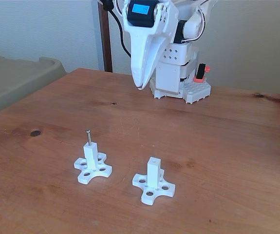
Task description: Grab the screw and set it in the hole.
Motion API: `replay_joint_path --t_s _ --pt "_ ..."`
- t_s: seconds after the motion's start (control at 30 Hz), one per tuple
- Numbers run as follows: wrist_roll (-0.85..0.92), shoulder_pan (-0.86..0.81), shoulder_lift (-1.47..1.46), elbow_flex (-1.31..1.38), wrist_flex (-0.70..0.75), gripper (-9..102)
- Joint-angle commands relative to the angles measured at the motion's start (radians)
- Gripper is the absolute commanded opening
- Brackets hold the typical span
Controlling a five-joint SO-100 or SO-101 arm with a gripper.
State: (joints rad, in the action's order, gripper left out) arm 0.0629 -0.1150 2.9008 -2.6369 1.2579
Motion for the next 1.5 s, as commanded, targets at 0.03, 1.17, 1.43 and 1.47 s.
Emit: replay_joint_path --t_s 0.03,1.17,1.43,1.47 --pt "-0.02 0.002 -0.069 0.143 0.018 -4" --pt "-0.124 -0.003 -0.621 0.735 0.149 -4" --pt "-0.12 0.006 -0.747 0.857 0.17 -4" --pt "-0.118 0.005 -0.764 0.87 0.17 -4"
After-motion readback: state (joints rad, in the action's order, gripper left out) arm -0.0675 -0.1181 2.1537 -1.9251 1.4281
